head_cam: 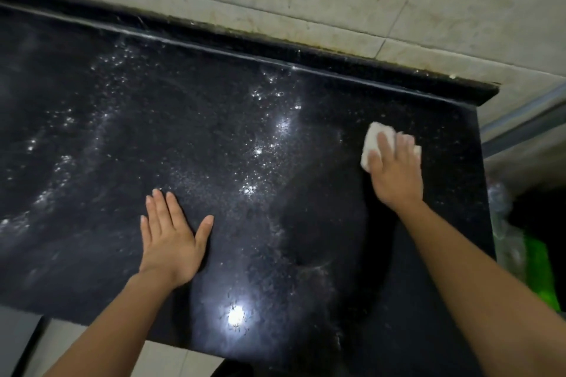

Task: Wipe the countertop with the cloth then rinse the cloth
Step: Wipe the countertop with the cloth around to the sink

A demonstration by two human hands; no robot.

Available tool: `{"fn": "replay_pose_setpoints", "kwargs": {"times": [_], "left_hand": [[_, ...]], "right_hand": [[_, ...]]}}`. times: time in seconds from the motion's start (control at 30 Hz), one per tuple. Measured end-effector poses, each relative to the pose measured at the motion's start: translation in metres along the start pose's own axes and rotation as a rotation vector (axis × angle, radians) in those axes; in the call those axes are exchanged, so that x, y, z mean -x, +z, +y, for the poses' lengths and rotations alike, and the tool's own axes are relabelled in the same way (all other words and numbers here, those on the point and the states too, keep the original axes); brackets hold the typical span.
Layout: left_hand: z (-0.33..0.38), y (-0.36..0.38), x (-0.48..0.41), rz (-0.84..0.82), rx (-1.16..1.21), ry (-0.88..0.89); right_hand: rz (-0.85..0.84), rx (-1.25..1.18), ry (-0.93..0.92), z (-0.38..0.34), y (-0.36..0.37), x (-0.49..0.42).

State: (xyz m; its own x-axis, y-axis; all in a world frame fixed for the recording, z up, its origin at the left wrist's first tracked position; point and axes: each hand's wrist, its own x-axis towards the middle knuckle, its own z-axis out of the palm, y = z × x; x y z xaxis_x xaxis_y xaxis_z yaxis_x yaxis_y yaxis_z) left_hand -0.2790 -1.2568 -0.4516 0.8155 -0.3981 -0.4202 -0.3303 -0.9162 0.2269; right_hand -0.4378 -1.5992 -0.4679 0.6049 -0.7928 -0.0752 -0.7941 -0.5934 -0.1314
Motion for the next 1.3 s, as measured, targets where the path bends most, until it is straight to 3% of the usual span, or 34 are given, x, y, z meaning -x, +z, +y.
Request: {"fn": "replay_pose_setpoints", "kwargs": {"times": [0.07, 0.1, 0.17, 0.23, 0.3, 0.37, 0.4, 0.53, 0.57, 0.6, 0.67, 0.77, 0.8, 0.87, 0.9, 0.93, 1.03, 1.07, 1.1, 1.13, 1.2, 1.3], "left_hand": [[0.001, -0.002, -0.002, -0.040, -0.017, -0.017], [0.002, -0.004, -0.002, -0.064, -0.023, -0.025], [0.003, -0.006, -0.002, -0.097, -0.033, -0.033], [0.004, -0.008, -0.001, -0.114, -0.036, -0.034], [0.003, -0.009, -0.001, -0.123, -0.042, -0.036], [0.004, -0.010, -0.002, -0.142, -0.048, -0.040], [0.004, -0.010, -0.002, -0.150, -0.049, -0.040], [0.005, -0.012, -0.003, -0.179, -0.058, -0.045], [0.005, -0.013, -0.003, -0.184, -0.056, -0.047], [0.006, -0.014, -0.003, -0.189, -0.053, -0.049], [0.007, -0.016, -0.003, -0.198, -0.050, -0.054], [0.008, -0.018, -0.002, -0.197, -0.048, -0.053], [0.008, -0.018, -0.001, -0.195, -0.046, -0.052], [0.007, -0.018, -0.001, -0.192, -0.042, -0.048], [0.007, -0.018, -0.001, -0.189, -0.041, -0.043], [0.007, -0.018, -0.001, -0.186, -0.040, -0.039], [0.005, -0.017, -0.002, -0.192, -0.041, -0.027], [0.006, -0.017, -0.002, -0.198, -0.041, -0.022], [0.005, -0.018, -0.002, -0.201, -0.039, -0.017], [0.005, -0.018, -0.002, -0.202, -0.036, -0.015], [0.005, -0.018, -0.003, -0.192, -0.026, -0.013], [0.003, -0.016, 0.000, -0.144, -0.018, -0.001]], "right_hand": [[0.004, -0.034, 0.171, -0.041, -0.006, -0.005], [0.060, -0.005, 0.093, -0.064, 0.001, 0.001], [0.076, 0.032, -0.305, -0.111, 0.018, 0.037], [-0.071, 0.054, -0.687, -0.126, 0.027, 0.082], [-0.171, 0.045, -0.960, -0.111, 0.017, 0.077], [-0.116, 0.192, -1.084, -0.082, 0.015, 0.041], [-0.073, 0.208, -0.980, -0.067, 0.014, 0.019], [-0.003, 0.003, -0.080, -0.049, 0.004, -0.049], [-0.022, -0.037, 0.050, -0.068, 0.002, -0.050], [-0.028, -0.042, 0.070, -0.092, 0.002, -0.043], [0.009, -0.070, -0.198, -0.139, 0.014, -0.015], [-0.124, 0.012, -0.775, -0.164, 0.029, 0.037], [-0.169, 0.012, -0.886, -0.159, 0.019, 0.036], [-0.071, 0.037, -1.048, -0.141, 0.002, 0.009], [-0.025, 0.075, -1.016, -0.129, -0.005, -0.008], [-0.011, 0.102, -0.867, -0.116, -0.009, -0.026], [-0.014, -0.025, -0.137, -0.095, -0.008, -0.061], [-0.038, -0.035, 0.044, -0.108, -0.004, -0.059], [-0.031, 0.005, 0.079, -0.129, -0.001, -0.050], [0.028, 0.058, 0.000, -0.152, 0.004, -0.036], [0.052, 0.030, -0.339, -0.203, 0.011, -0.002], [-0.178, 0.009, -0.846, -0.229, 0.018, 0.026]]}}
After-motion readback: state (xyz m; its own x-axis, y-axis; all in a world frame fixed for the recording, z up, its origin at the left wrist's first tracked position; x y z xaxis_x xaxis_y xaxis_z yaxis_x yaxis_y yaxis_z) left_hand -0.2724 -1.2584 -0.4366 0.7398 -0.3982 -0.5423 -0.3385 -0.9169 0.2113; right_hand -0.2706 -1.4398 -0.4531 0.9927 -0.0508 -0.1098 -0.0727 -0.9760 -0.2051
